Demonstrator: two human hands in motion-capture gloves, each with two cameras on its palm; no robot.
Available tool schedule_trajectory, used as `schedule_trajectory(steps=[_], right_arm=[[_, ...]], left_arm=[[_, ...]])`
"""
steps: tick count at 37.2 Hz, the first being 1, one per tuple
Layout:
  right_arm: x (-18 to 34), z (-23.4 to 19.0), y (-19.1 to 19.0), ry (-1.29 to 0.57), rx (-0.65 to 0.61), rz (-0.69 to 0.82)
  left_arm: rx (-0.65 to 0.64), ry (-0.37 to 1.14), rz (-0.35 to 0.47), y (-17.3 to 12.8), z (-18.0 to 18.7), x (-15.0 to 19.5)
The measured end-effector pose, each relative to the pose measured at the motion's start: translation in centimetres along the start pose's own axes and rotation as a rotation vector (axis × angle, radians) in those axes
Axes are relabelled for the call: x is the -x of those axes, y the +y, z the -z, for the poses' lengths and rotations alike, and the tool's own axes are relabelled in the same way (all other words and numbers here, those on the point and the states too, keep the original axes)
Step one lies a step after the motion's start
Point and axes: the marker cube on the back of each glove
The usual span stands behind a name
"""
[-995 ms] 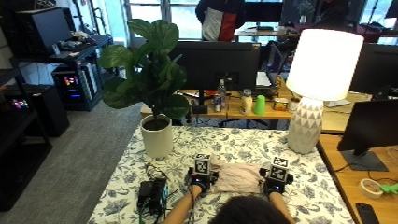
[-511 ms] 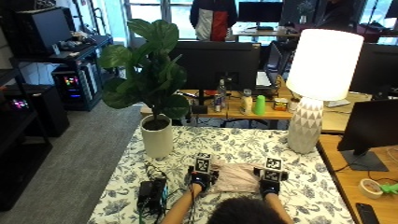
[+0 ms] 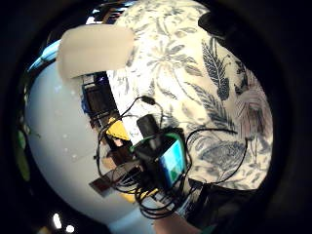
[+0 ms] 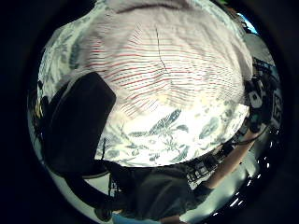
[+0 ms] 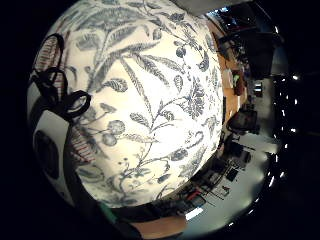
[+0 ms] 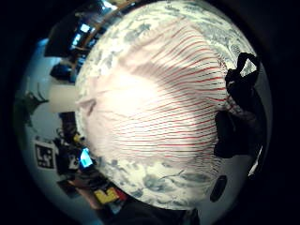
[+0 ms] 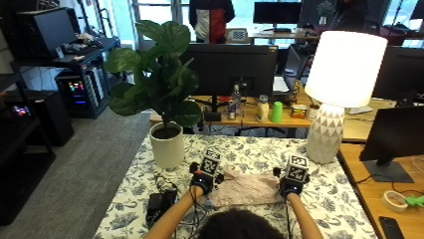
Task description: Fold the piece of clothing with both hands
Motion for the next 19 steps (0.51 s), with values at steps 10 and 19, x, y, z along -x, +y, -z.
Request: schedule_trajectory(steps=[10, 19], right_arm=[[-0.6, 2.0, -6.9, -0.094, 0.109, -0.107], [14.4, 6.0, -5.1, -0.12, 0.163, 0.07]], left_arm=[[-0.087, 0.04, 0.025, -2.9, 1.6, 4.8], [-0.151, 0.037, 0.114, -0.9, 4.3, 8.7]])
